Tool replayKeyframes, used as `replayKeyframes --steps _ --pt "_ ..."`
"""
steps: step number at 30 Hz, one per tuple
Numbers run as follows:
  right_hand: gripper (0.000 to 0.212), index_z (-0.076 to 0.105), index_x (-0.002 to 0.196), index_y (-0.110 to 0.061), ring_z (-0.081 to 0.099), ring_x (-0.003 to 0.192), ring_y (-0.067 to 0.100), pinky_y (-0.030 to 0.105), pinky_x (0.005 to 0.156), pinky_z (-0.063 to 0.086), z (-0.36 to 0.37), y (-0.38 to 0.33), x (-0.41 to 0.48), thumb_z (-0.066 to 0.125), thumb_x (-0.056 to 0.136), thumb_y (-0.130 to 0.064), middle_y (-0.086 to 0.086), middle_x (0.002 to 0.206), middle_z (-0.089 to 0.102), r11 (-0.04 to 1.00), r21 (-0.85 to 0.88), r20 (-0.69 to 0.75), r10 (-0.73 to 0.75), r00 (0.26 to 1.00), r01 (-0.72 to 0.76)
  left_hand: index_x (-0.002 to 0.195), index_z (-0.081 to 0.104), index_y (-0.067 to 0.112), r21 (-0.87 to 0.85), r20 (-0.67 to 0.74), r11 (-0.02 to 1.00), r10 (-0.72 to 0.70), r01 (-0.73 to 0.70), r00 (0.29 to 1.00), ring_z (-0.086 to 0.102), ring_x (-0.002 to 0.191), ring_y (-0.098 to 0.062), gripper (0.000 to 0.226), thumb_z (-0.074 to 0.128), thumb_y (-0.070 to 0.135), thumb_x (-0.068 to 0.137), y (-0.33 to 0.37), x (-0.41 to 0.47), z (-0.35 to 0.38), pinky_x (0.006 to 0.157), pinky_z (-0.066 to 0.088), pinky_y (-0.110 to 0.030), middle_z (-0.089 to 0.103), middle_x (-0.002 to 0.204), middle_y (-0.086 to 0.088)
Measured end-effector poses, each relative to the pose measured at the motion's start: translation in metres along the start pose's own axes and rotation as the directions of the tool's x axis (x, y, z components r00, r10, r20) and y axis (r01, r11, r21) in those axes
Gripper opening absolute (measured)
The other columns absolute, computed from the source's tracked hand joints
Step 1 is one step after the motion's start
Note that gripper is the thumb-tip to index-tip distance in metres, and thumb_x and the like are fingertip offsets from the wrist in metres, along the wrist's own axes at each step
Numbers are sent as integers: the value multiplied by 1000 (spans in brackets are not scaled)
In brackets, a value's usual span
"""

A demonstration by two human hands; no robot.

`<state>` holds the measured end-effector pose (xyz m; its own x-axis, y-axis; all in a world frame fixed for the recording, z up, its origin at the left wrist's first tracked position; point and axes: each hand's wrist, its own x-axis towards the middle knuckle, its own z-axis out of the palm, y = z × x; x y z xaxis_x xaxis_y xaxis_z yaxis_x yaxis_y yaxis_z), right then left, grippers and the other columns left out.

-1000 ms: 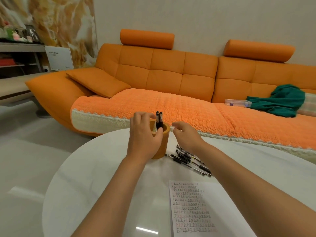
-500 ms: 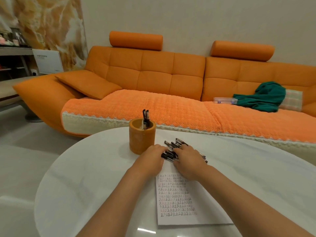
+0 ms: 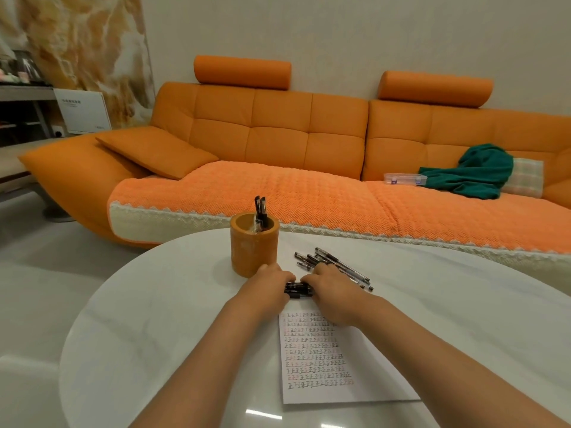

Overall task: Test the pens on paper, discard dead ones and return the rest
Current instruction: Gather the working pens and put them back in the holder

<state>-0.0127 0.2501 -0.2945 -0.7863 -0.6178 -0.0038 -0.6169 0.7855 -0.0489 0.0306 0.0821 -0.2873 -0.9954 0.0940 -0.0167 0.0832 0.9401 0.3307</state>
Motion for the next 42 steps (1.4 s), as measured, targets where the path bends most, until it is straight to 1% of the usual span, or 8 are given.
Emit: replayKeyframes --steps 14,20,23,25,29,33,36,42 --pt "24 49 125 -16 42 102 24 36 85 38 -5 -7 0 44 101 -13 7 114 47 996 -54 -11 -75 997 74 117 63 27 -153 -5 988 -15 14 1000 59 100 -16 31 65 10 92 -7 -4 -12 87 54 -36 64 112 2" --pt "11 49 108 -19 52 94 23 41 83 46 -15 -12 0 43 102 -13 4 106 55 983 185 -22 -10 1000 14 121 64 27 -340 -126 939 8 -51 992 59 97 -12 36 68 8 92 -9 -10 -30 82 50 -25 62 111 5" --pt "10 52 109 -21 60 94 21 40 83 49 -26 -17 1 44 103 -18 0 102 64 841 540 -55 74 996 -33 123 62 29 -532 -311 833 -28 -150 950 58 89 -2 37 69 11 92 -4 -17 -52 70 45 -11 61 102 13" --pt "13 54 112 -23 64 93 18 38 82 51 -31 -24 2 47 103 -18 0 98 68 695 719 -89 92 992 0 122 63 29 -607 -436 753 -51 -252 899 61 91 3 36 69 11 92 0 -21 -64 74 47 -7 66 104 13" --pt "26 53 115 -28 68 91 17 43 86 55 -33 -45 6 49 101 -6 6 97 70 452 891 -88 63 994 50 118 72 27 -643 -522 692 -85 -327 849 66 85 0 31 67 9 94 4 -28 -68 76 52 -10 72 100 19" --pt "28 58 120 -17 64 104 29 52 100 49 -29 -57 10 50 98 -1 17 108 67 379 923 -90 58 994 61 123 71 27 -639 -484 717 -92 -280 870 68 78 -10 34 67 9 94 0 -28 -62 80 60 -29 73 112 12" --pt "34 56 124 -21 63 108 35 56 100 48 -27 -63 13 50 96 -2 18 112 67 353 933 -100 81 992 65 131 65 29 -561 -471 783 -35 -269 881 60 78 -8 40 65 10 95 -6 -26 -56 85 58 -31 67 121 8" --pt "21 57 114 -17 64 103 31 50 99 50 -28 -64 14 49 101 -3 16 104 67 399 915 -92 47 995 66 137 59 37 -494 -409 825 59 -275 911 58 75 -10 44 64 19 97 -11 -26 -58 77 57 -34 59 109 14"
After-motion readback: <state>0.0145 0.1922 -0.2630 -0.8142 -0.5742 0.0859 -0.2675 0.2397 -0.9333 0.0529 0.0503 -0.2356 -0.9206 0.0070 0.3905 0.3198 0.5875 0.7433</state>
